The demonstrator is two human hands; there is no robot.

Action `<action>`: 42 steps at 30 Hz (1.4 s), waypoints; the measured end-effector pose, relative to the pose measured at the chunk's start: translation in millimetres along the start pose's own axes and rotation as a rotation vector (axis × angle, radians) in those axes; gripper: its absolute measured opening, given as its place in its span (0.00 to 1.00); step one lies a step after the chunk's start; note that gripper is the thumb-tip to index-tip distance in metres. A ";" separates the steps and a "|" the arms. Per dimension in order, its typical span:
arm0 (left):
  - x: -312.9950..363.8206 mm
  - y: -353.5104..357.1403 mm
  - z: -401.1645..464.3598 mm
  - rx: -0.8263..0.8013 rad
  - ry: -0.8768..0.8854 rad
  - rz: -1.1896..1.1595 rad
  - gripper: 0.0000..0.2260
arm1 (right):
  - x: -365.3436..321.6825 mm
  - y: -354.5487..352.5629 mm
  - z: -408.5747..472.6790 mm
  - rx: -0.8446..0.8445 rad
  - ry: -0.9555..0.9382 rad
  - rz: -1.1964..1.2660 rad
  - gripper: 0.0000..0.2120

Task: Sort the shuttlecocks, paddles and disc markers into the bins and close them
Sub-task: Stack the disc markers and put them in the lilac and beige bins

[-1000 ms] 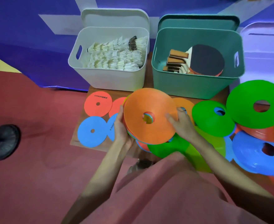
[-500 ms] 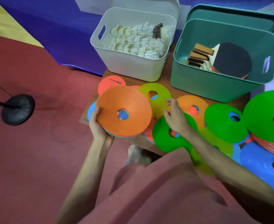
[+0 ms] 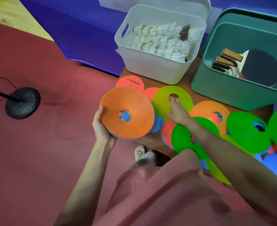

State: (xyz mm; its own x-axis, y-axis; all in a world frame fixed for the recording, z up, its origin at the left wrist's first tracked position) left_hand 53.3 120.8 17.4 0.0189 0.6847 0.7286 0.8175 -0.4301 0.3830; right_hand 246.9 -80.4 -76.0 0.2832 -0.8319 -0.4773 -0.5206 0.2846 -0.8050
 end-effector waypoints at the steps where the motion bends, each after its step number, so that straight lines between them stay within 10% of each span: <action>1: 2.2 -2.7 2.7 -0.005 -0.004 0.010 0.19 | -3.8 -6.4 -0.6 0.035 0.000 0.020 0.41; 7: 11.0 -14.4 21.1 -0.033 -0.043 0.045 0.18 | -35.0 -73.3 -34.4 0.288 0.050 -0.011 0.54; 16: 4.9 17.5 41.7 -0.123 -0.118 0.117 0.17 | -0.2 -141.4 -97.1 0.655 0.187 0.947 0.08; 19: -6.5 37.2 41.7 -0.163 -0.165 0.118 0.15 | 17.0 -126.9 -104.7 0.657 0.272 1.042 0.09; 28: -56.2 96.6 17.2 -0.304 -0.377 0.128 0.20 | 14.4 -73.3 -104.9 0.479 0.287 0.957 0.10; 36: -87.2 118.6 1.4 -0.385 -0.451 0.238 0.22 | 20.7 -70.2 -120.4 0.500 0.323 0.321 0.17; 42: -88.2 112.7 11.1 -0.391 -0.420 0.319 0.16 | 30.2 -69.3 -139.3 0.591 0.372 0.511 0.14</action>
State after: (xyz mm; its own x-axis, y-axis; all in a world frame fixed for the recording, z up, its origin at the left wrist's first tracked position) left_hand 150.2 18.5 -10.0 0.5141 0.6254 0.5870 0.4665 -0.7782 0.4205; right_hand 179.3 -191.6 14.5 -0.2075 -0.6068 -0.7673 0.0210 0.7814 -0.6236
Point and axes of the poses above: each hand's wrist, its own z-axis towards the middle knuckle, its own y-axis out of the palm, x = y × z, the point moved 10 cm from there along z, towards the middle knuckle, and after that the axes turned 2 degrees about x, right-handed, at the moved point
